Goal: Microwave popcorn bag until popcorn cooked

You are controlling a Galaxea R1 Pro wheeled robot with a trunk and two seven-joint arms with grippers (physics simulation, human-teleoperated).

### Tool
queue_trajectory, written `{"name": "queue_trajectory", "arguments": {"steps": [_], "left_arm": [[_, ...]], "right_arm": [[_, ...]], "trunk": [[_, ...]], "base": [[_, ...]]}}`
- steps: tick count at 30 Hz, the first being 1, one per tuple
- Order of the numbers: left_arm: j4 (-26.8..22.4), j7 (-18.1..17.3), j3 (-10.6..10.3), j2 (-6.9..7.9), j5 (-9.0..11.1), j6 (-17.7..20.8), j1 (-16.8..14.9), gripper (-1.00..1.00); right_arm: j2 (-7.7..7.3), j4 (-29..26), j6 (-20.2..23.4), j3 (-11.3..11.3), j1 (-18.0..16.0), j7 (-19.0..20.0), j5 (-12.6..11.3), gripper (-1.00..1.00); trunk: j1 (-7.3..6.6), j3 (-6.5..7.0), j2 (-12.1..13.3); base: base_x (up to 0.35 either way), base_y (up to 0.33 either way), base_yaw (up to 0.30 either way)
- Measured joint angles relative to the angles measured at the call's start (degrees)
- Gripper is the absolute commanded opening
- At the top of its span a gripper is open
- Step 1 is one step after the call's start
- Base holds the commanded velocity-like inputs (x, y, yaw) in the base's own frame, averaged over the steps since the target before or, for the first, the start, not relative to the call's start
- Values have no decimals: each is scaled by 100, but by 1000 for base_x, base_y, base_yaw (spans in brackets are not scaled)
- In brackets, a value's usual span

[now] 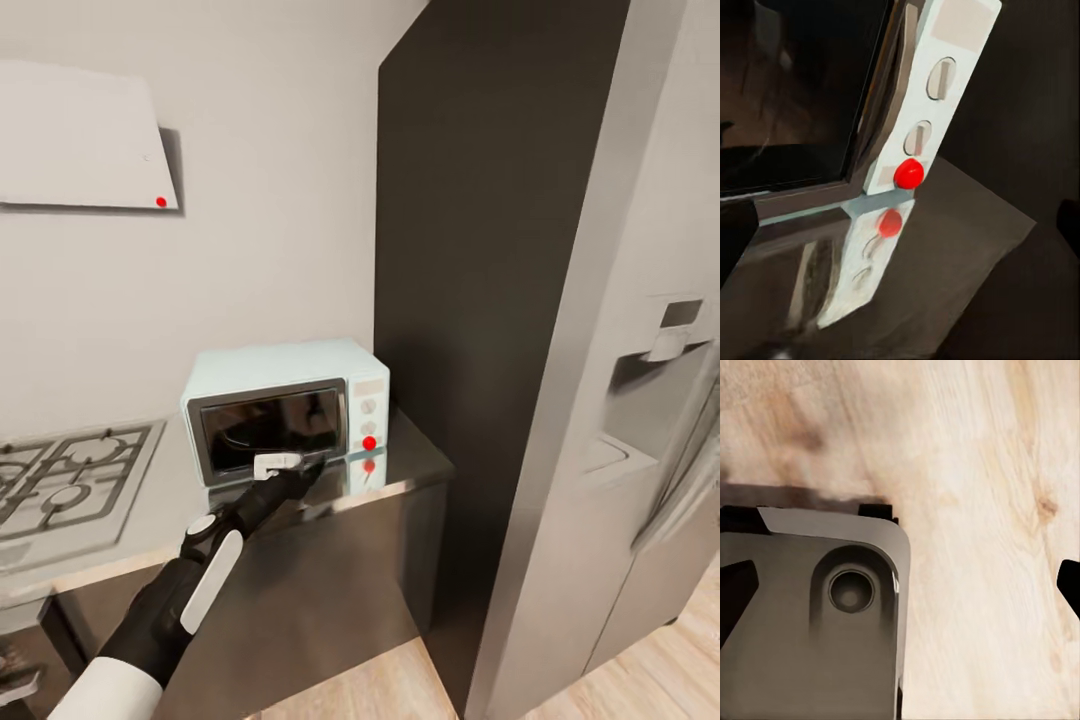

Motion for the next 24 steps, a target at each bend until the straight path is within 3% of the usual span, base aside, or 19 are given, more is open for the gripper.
{"name": "queue_trajectory", "arguments": {"steps": [3, 4, 5, 8, 11, 13, 14, 16, 18, 21, 24], "left_arm": [[54, 1, -23, -104, 23, 101, 0, 100], [14, -2, -36, -154, 18, 308, 0, 100], [-152, -16, -49, -209, 53, 1095, 0, 100], [41, -11, -67, -345, 101, 1649, 1, 100], [1084, 8, -67, -519, 74, 1763, 2, 100], [2651, 30, -60, -574, 54, 1758, 3, 100], [2976, 33, -58, -586, 70, 1755, 2, 100], [4228, 52, -46, -632, 72, 1618, 10, 100], [5891, 229, -21, -668, 39, 805, 8, 100], [6556, 571, -7, -672, 76, 157, 38, 100], [6627, 656, 0, -653, 81, -135, 209, 100]], "right_arm": [[12, 0, -1, 7, 0, 8, 22, 100], [18, 0, 3, 10, 0, 14, 30, 100], [32, 0, 19, 13, 0, 17, 34, 100], [15, 0, 11, 11, 0, 16, 22, 100], [-3, 0, 16, 5, 0, 14, 4, 100], [3, 0, 24, 6, 0, 14, 5, 100], [4, 0, 24, 5, 0, 13, 5, 100], [5, 0, 31, 7, 0, -2, 6, 100], [25, 0, 34, 19, 0, -16, 19, 100], [27, 0, 34, 14, 0, -26, 22, 100], [28, 0, 34, 22, 0, -26, 23, 100]], "trunk": [[0, 0, 0], [0, 0, 0], [0, 0, 0], [0, 0, 0], [1, -1, 0], [1, -2, 1], [0, -1, 0], [1, -2, 0], [0, -2, -1], [0, -1, -1], [0, -1, 0]], "base": [[-346, 0, 0], [-347, 0, 0], [-347, 0, 0], [-347, 0, 0], [-347, 0, 0], [-348, 0, 0], [-348, 0, 0], [-348, 0, 0], [-348, 0, 0], [-348, 0, 0], [-347, 0, 0]]}}
